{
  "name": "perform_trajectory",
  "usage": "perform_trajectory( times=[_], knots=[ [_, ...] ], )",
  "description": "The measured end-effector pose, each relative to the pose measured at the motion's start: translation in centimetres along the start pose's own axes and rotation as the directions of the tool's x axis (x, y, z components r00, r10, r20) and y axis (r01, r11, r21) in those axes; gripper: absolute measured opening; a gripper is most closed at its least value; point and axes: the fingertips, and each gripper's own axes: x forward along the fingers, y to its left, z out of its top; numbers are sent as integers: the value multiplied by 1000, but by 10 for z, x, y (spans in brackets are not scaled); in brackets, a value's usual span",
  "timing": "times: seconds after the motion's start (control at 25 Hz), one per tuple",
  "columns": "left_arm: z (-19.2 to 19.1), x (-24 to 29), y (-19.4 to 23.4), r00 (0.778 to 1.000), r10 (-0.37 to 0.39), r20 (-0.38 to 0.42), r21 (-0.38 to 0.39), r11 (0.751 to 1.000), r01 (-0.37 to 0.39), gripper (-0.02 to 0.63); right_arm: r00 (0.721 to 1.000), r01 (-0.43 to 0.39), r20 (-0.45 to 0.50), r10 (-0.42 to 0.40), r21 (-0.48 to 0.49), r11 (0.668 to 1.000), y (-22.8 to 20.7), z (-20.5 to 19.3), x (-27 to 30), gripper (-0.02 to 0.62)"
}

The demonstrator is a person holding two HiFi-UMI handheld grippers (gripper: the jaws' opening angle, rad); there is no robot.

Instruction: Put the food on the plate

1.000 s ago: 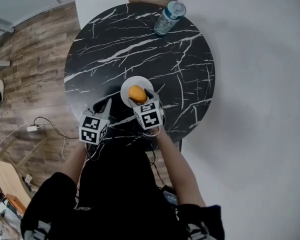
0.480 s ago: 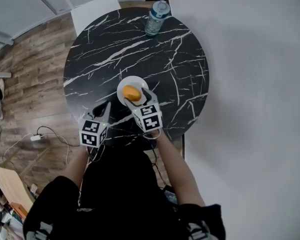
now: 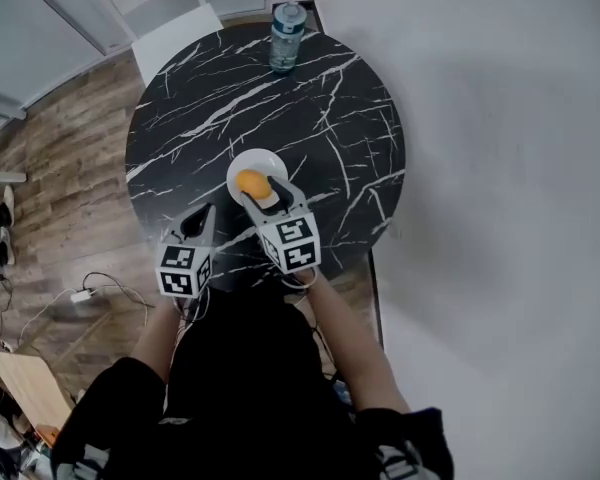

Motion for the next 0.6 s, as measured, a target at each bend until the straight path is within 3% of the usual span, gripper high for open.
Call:
perform_trajectory(
  times=[0.24, 0.6],
  knots=[
    [10, -17, -16, 999, 0, 49, 10, 1000, 0, -2, 988, 102, 111, -104, 24, 995, 0, 11, -29, 10],
    [21, -44, -49, 992, 9, 124, 32, 999, -13, 0, 958, 170, 237, -158, -32, 985, 14, 33, -93, -5]
  ],
)
